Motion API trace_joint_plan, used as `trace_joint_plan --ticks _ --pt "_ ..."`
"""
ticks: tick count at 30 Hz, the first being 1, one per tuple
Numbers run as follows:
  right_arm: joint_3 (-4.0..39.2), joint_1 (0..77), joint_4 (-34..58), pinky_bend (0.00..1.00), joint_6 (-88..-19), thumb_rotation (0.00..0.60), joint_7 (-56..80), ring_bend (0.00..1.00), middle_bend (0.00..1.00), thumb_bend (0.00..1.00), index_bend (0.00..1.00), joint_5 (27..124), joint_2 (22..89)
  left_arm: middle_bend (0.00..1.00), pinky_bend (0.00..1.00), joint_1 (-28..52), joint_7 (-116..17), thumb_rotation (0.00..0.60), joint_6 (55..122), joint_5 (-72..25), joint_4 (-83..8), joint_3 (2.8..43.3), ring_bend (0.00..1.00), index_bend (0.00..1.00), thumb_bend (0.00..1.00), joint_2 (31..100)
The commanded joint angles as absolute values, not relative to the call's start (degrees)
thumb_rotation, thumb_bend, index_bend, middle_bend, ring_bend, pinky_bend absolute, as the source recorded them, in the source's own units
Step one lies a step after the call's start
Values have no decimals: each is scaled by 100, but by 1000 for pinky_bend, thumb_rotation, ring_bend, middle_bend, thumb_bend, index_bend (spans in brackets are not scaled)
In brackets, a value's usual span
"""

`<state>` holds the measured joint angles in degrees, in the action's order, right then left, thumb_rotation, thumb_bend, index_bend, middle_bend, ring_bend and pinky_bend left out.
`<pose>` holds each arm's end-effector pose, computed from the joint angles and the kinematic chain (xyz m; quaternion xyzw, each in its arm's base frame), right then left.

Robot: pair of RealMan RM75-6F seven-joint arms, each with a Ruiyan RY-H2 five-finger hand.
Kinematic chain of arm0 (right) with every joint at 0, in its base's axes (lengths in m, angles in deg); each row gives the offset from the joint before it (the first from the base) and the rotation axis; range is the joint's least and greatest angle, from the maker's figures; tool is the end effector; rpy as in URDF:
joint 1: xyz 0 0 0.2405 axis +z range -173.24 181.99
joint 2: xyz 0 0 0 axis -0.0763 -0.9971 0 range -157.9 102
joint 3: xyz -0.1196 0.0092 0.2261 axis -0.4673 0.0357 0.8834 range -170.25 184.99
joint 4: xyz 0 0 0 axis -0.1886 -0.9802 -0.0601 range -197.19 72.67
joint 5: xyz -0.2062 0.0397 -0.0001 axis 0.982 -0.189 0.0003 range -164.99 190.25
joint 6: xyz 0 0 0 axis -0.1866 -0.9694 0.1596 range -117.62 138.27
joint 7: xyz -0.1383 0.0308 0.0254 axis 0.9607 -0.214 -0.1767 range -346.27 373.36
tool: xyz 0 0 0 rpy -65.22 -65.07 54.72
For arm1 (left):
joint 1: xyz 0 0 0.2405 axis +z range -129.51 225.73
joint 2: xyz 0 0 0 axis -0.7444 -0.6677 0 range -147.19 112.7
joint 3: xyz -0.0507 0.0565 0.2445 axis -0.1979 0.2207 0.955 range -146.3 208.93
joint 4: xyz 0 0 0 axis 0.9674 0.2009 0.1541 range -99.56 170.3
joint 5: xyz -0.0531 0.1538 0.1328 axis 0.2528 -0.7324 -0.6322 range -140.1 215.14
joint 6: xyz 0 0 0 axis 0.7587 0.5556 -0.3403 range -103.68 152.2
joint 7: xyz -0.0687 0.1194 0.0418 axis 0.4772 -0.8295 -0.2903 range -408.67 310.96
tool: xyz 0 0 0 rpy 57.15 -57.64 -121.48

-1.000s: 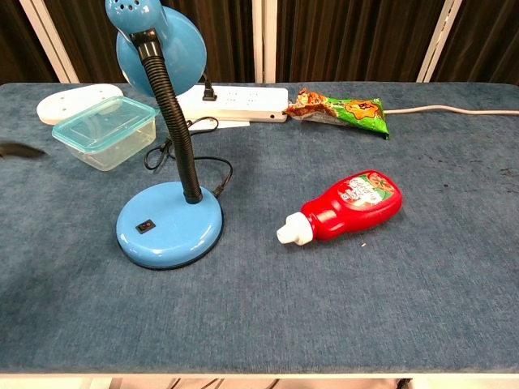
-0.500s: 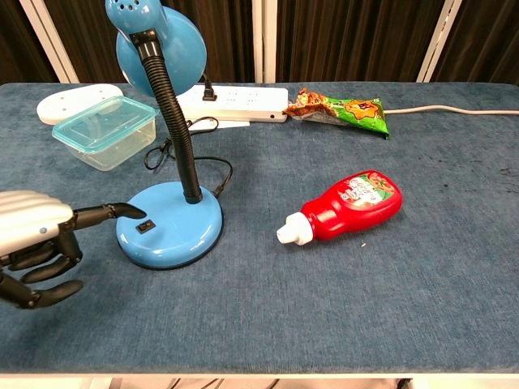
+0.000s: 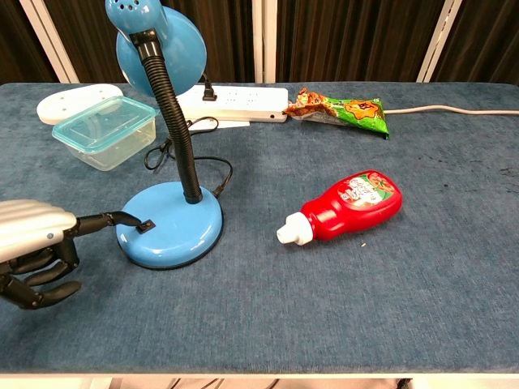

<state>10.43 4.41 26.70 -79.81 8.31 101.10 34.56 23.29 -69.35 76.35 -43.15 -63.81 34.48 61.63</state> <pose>-0.3267 -0.1550 0.1833 0.5724 -0.3759 0.4018 0.6080 -0.2149 0.2046 -0.0134 -0.8117 -0.4082 -0.2663 0.3219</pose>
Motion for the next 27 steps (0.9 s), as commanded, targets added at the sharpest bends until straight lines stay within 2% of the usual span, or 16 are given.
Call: trace_joint_plan --ticks 1,8,19,23,27 --pt "1047 448 2676 0 -7976 600 836 0 0 185 0 10112 3458 838 730 2315 -6947 600 7644 -4306 -6385 3476 816 10 455 6167" --pt "1047 466 2685 0 -7948 600 861 0 0 186 0 10117 3465 838 730 2258 -7059 600 7628 -4222 -6415 3546 816 47 456 6175" --pt "1051 455 2651 0 -7926 600 829 0 0 186 0 10066 3474 838 730 2198 -7124 600 7721 -4221 -6454 3600 817 203 456 6183" --pt "1052 451 2631 0 -7932 600 801 0 0 185 0 10065 3480 838 730 2216 -7098 600 7864 -4273 -6458 3581 819 202 457 6192" --pt "1053 449 2615 0 -7933 600 778 0 0 185 0 10064 3483 835 730 2375 -6887 600 8439 -4584 -6430 3491 817 179 456 6183"
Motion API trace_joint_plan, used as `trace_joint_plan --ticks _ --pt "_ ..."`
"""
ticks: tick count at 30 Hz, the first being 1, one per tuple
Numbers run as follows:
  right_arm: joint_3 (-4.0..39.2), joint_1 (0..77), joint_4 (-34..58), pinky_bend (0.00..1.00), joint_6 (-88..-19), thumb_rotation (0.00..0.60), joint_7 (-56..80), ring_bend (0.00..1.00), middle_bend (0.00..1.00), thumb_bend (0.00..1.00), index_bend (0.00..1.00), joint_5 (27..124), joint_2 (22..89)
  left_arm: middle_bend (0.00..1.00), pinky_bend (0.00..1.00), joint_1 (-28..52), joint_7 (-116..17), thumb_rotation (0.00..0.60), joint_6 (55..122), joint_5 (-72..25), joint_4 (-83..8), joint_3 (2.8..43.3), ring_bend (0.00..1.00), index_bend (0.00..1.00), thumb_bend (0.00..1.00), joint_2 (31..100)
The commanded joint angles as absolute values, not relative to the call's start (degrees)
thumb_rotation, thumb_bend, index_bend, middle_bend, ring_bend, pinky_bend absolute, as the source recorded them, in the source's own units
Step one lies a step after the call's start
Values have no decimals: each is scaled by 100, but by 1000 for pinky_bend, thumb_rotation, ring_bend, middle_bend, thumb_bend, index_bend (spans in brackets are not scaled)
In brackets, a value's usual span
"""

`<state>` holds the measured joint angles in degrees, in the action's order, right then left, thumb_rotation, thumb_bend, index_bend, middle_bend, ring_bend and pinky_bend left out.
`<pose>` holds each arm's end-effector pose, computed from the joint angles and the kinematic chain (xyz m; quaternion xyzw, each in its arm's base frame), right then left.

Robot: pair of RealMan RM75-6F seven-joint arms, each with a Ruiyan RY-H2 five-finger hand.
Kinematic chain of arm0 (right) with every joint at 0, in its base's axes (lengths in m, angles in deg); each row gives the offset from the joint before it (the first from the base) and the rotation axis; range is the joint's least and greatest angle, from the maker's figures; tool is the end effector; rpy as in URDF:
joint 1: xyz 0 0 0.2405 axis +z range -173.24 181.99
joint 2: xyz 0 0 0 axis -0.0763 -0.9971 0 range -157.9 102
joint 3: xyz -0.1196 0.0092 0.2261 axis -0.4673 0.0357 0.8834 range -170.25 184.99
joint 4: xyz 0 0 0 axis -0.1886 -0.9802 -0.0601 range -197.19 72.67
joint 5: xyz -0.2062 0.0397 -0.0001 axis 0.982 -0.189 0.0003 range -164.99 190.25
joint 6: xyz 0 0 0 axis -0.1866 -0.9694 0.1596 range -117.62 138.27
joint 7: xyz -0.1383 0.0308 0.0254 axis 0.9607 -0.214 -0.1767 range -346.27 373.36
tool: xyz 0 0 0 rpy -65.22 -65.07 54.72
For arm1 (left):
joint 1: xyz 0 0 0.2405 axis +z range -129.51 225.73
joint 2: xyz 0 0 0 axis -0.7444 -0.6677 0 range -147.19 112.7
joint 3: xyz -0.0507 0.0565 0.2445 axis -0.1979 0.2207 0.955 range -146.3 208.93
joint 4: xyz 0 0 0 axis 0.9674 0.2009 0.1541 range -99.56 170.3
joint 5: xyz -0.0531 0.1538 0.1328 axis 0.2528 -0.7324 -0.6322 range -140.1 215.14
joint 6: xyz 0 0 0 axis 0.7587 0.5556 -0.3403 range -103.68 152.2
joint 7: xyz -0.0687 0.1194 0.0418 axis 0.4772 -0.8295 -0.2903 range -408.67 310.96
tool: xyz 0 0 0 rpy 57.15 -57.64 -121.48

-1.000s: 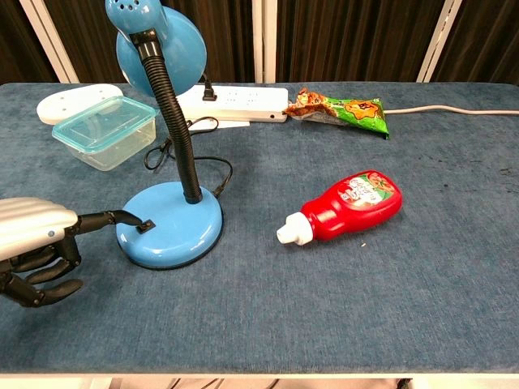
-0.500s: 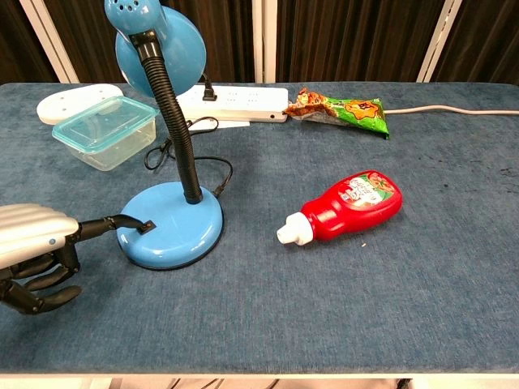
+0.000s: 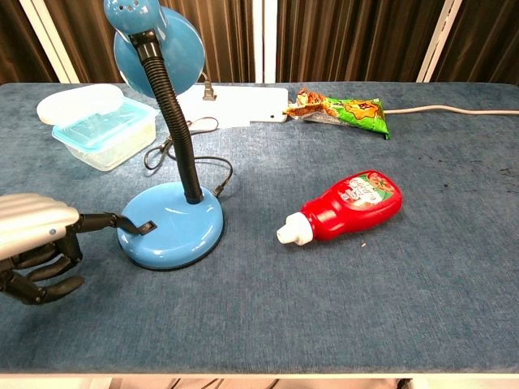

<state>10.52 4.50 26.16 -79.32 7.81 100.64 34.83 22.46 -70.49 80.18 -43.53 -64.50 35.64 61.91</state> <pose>-0.3294 -0.1559 0.1825 0.5704 -0.3802 0.4001 0.6083 -0.2079 0.2059 -0.0096 -0.8096 -0.3912 -0.2841 0.3328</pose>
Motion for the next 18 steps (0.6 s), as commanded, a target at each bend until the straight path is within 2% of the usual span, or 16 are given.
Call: trace_joint_plan --ticks 1,4,7,10,11,12,14,16,18 --pt "1053 448 2617 0 -7935 600 775 0 0 185 0 10066 3483 834 729 2455 -6811 600 8659 -4673 -6427 3467 816 175 454 6172" --pt "1055 438 2630 0 -7972 600 754 0 0 186 0 10087 3469 825 715 2885 -6359 600 9654 -5066 -6256 3454 810 195 403 6164" --pt "1059 428 2651 0 -8007 600 769 0 0 185 0 10107 3432 762 681 3339 -5935 600 10547 -5289 -5856 3480 753 254 284 6070" --pt "1054 413 2686 0 -8045 600 795 0 0 186 0 10134 3411 582 569 3728 -5989 600 11166 -5130 -5554 3381 539 263 174 5921" --pt "1052 410 2693 0 -8054 600 807 0 0 186 0 10142 3413 484 490 3825 -6117 600 11238 -4971 -5536 3342 420 236 130 5859" --pt "1050 408 2695 0 -8060 600 822 0 0 186 0 10147 3419 326 357 3907 -6259 600 11248 -4766 -5573 3305 237 175 63 5780" --pt "1049 406 2698 0 -8066 600 866 0 0 186 0 10151 3440 122 190 4017 -6397 600 11187 -4388 -5784 3235 46 73 7 5566" --pt "1055 406 2715 0 -8075 600 899 0 0 186 0 10152 3466 13 88 4044 -6345 600 11137 -4279 -5860 3190 0 14 0 5405" --pt "1065 406 2720 0 -8107 600 921 0 0 186 0 10169 3494 0 49 4054 -6319 600 11124 -4321 -5837 3194 0 8 0 5309"
